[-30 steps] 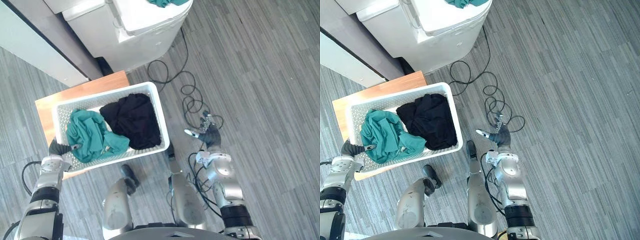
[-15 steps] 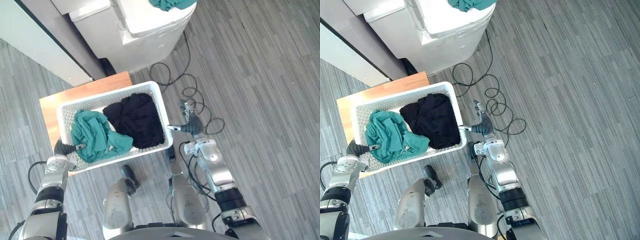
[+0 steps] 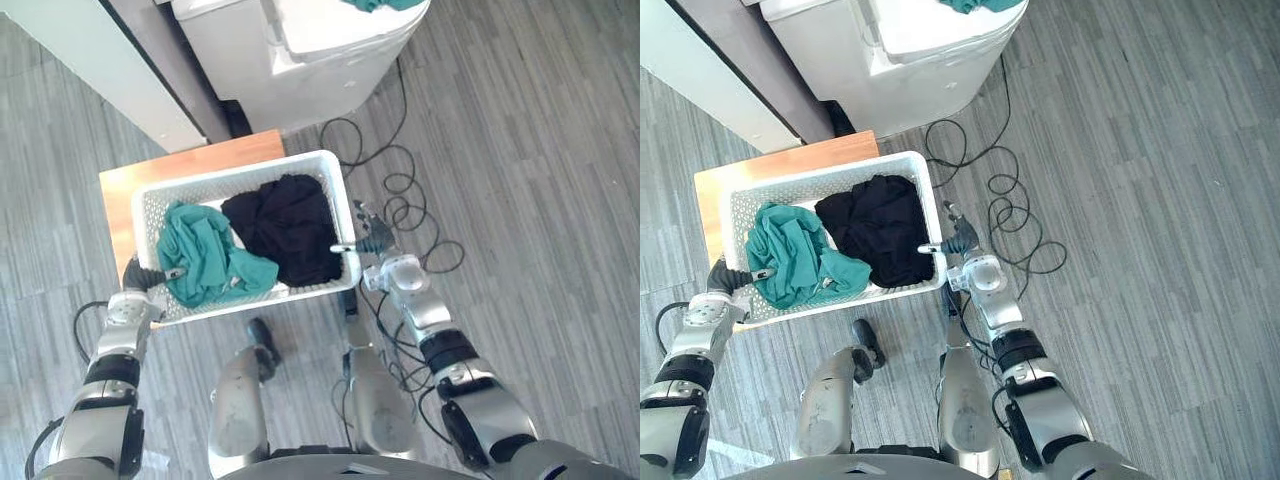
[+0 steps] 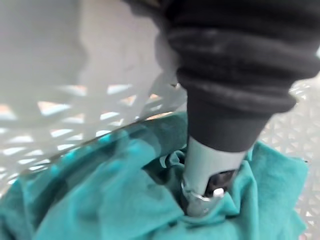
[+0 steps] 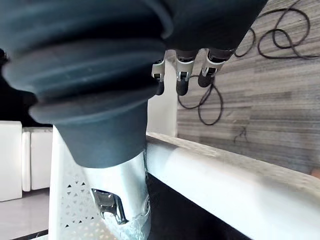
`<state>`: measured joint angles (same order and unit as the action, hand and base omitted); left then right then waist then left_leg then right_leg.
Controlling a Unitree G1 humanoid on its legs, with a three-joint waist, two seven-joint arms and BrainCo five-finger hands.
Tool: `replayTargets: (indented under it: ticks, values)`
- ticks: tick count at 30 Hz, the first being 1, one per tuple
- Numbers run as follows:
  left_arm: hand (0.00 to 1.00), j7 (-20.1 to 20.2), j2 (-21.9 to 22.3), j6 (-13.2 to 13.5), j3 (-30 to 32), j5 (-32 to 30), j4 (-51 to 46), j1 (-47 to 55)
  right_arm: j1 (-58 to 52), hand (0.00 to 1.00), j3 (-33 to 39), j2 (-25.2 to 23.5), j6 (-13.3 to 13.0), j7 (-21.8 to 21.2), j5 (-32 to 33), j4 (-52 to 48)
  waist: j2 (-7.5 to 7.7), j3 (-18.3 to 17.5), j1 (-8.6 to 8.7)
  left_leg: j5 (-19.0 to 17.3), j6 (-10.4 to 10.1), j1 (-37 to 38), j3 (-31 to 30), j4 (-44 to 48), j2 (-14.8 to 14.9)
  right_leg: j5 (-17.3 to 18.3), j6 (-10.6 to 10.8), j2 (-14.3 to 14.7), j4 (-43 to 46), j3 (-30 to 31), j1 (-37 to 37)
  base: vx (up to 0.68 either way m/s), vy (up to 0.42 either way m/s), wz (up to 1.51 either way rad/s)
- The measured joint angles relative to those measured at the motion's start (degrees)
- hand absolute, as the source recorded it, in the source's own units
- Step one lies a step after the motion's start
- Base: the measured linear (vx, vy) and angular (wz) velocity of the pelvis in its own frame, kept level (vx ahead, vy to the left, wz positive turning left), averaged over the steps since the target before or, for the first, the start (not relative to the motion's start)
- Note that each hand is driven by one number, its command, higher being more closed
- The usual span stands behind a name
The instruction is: Pick up the laundry basket with both hands and put the clothes into the washing machine.
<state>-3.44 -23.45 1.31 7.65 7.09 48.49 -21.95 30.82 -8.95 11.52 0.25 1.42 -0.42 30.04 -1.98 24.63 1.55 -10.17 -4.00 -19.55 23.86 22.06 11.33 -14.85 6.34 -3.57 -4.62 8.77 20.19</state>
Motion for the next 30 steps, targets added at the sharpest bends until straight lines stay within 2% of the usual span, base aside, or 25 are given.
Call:
replayTargets:
  ticks: [9, 15, 16, 17, 18, 23, 25, 30]
  values:
    - [0.0, -0.1, 2.2, 0.5, -0.9, 0.9, -0.1, 0.2, 2.9, 0.0, -1.6, 0.1, 0.5, 0.4, -2.3, 0.3, -1.32, -0.1, -0.95, 0.6, -0.1, -1.6, -0.4, -0.2, 0.1, -0.7, -0.1, 0.1, 0.0, 0.0, 1.4, -0.05, -0.073, 0.02]
    - [0.0, -0.2, 2.3, 0.5, -0.9, 0.9, -0.6, 0.3, 3.1, 0.0, -2.7, -0.8, 1.2, 0.4, -4.6, 0.3, -1.32, -0.1, -1.06, 1.2, -0.3, -2.4, -0.7, 0.3, 0.1, -0.6, -0.1, 0.1, 0.0, -0.1, 1.9, -0.05, -0.083, 0.02]
    - [1.0, -0.2, 2.3, 0.5, -1.0, 1.1, -0.6, 0.3, 3.2, 0.0, -2.7, -0.8, 1.2, 0.4, -5.2, 0.4, -1.32, -0.1, -1.09, 1.2, -0.2, -2.6, -0.9, 0.8, 0.2, -0.6, -0.1, 0.2, 0.0, -0.2, 1.9, -0.03, -0.061, 0.02]
    - [1.0, -0.2, 2.3, 0.5, -1.0, 1.2, -0.7, 0.3, 3.2, 0.0, -2.7, -0.9, 1.2, 0.4, -5.8, 0.5, -1.32, -0.1, -1.08, 1.2, -0.2, -2.7, -0.9, 0.9, 0.3, -0.6, -0.1, 0.2, 0.0, -0.2, 1.9, -0.03, -0.055, 0.04]
    - [1.0, -0.2, 2.4, 0.7, -1.1, 1.4, -0.8, 0.3, 3.4, 1.0, -2.6, -0.8, 1.2, 0.4, -6.9, 0.9, -1.31, -0.1, -1.08, 1.2, -0.1, -2.8, -1.1, 0.9, 0.2, -0.6, -0.1, 0.1, 0.0, -0.3, 1.9, -0.03, -0.05, 0.06]
    - [1.0, -0.3, 2.8, 1.2, -1.2, 1.7, -1.0, 0.1, 4.9, 1.0, -2.6, -0.7, 1.2, 0.3, -11.3, 3.0, -1.31, -0.1, -0.96, 1.3, 0.0, -3.3, -2.0, 1.5, 0.2, -0.5, 0.0, 0.0, 0.0, -1.4, 1.6, -0.03, -0.056, 0.08]
    - [1.0, -1.7, 3.3, 1.0, -1.3, 1.7, -1.7, 0.1, 6.1, 1.0, -2.6, -0.3, 1.1, 0.3, -12.3, 4.7, -1.28, -0.1, -1.11, 1.2, 0.0, -3.5, -2.3, 1.8, 0.2, -0.5, 0.0, -0.1, 0.0, -1.6, 1.4, -0.03, -0.068, 0.08]
    - [1.0, -2.3, 3.3, 0.2, -1.6, 1.7, -1.1, 0.1, 6.7, 1.0, -2.7, 0.2, 1.0, 0.1, -13.4, 6.0, -1.27, -0.1, -1.36, 1.2, 0.1, -3.2, -2.8, 1.9, 0.2, -0.5, 0.0, -0.1, 0.0, -2.0, 0.8, -0.02, -0.047, 0.04]
